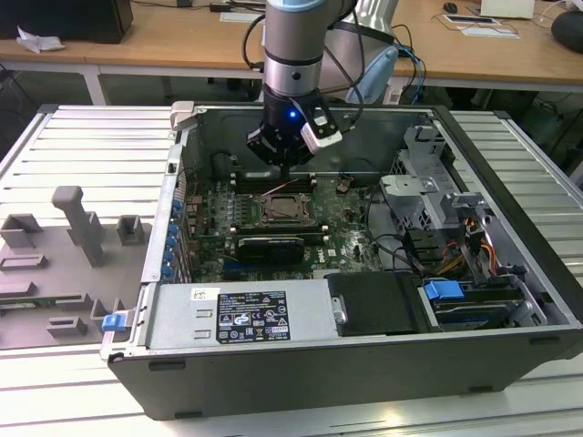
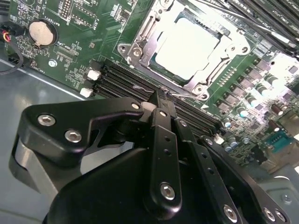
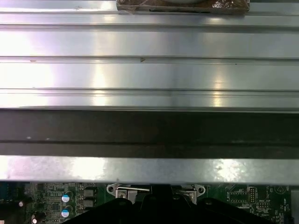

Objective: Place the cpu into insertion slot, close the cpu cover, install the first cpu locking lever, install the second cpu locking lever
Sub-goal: 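Install the first cpu locking lever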

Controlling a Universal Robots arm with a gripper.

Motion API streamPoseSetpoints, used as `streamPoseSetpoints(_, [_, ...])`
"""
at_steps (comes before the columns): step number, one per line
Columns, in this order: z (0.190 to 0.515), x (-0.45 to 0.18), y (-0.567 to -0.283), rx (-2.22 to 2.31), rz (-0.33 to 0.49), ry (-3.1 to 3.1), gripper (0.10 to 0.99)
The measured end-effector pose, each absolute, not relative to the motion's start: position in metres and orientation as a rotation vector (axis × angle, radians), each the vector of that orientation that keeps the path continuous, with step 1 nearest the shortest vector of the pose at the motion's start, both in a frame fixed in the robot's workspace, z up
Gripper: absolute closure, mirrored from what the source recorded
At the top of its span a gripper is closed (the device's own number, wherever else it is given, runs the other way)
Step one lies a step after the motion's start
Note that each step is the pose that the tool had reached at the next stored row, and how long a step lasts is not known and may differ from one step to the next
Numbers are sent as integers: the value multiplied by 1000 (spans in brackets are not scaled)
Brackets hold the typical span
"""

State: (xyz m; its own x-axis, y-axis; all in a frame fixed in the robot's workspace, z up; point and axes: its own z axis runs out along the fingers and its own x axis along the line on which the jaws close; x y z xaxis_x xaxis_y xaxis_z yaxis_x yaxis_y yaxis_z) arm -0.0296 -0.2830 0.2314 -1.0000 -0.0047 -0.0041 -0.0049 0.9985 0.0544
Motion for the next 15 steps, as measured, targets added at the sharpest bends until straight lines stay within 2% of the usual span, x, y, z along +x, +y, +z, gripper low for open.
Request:
streamPoseSetpoints(6, [227,-26,-280,-11,87,3136,980])
streamPoseSetpoints(8, [224,-26,-281,-11,143,3134,980])
streamPoseSetpoints(15, [223,-25,-284,-11,146,3134,980])
